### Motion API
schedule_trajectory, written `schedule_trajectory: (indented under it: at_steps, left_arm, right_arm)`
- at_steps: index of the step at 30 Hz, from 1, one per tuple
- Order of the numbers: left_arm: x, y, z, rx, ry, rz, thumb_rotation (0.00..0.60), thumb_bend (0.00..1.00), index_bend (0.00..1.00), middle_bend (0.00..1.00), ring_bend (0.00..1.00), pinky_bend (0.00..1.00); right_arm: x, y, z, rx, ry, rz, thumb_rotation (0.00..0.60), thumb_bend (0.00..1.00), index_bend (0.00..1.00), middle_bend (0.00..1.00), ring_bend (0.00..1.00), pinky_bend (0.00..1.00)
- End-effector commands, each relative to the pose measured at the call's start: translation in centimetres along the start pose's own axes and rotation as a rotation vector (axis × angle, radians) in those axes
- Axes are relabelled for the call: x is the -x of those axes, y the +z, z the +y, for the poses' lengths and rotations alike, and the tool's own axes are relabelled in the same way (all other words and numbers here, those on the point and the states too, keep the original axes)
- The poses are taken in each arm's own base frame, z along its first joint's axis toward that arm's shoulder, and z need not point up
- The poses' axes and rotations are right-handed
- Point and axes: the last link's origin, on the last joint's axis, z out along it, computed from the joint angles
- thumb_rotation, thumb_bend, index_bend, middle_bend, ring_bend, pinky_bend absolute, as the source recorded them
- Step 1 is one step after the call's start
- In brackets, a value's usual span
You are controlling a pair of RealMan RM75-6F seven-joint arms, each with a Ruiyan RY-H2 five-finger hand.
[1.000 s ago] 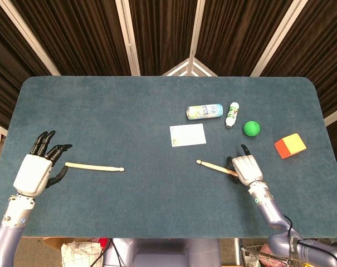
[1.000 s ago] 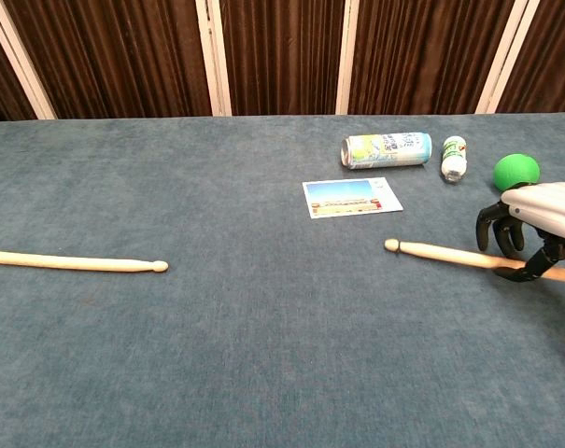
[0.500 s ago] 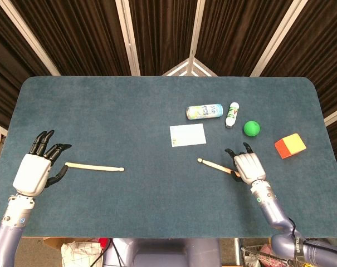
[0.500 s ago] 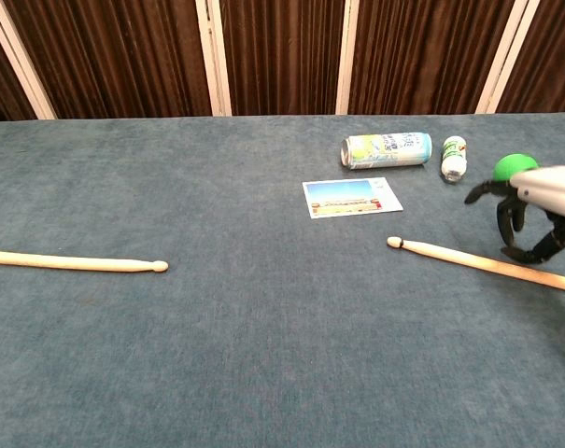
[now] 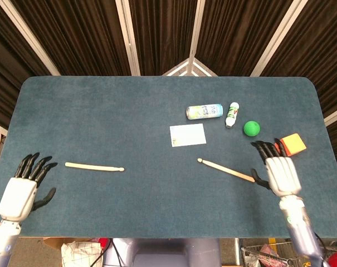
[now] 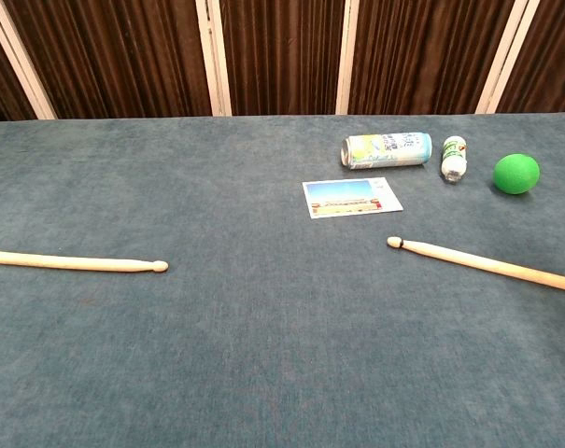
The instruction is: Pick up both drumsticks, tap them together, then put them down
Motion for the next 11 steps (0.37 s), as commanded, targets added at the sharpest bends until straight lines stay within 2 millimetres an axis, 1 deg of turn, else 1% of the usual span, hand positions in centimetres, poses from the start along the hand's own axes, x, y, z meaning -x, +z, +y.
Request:
schedule_trajectory:
  at_steps: [1,4,7,9,11]
  left_arm:
    - [0.1,-1.6,0.4,-0.001,0.014,-0.012,0.600,0.44,0.17,0.10,0.00,0.00]
    - [0.1,-2.9,0.7,-0.011,0.034,-0.008,0.600,0.44,0.15,0.09,0.00,0.00]
    - [0.2,-4.2,0.7,-0.041,0.028,-0.001,0.600,0.43,0.14,0.08,0.00,0.00]
    - [0.4,-5.1,0.5,-0.071,0.007,-0.002,0.600,0.43,0.14,0.07,0.00,0.00]
    - [0.7,-5.9,0.1,-0.110,-0.008,-0.011,0.600,0.43,0.14,0.06,0.00,0.00]
  right_arm:
    - [-1.6,-4.6,1.4,0.004,-0.072,0.023,0.600,0.42,0.15,0.16,0.12,0.01]
    - [-2.3,-7.2,2.2,0.011,-0.138,0.031,0.600,0.42,0.09,0.15,0.11,0.01]
    - [-2.9,-9.1,3.0,0.040,-0.167,0.021,0.600,0.41,0.02,0.12,0.08,0.00]
    - [-3.1,-10.0,3.5,0.066,-0.178,0.015,0.600,0.35,0.00,0.07,0.04,0.00]
    - [-3.3,-10.5,3.8,0.079,-0.203,-0.011,0.600,0.30,0.00,0.05,0.03,0.00]
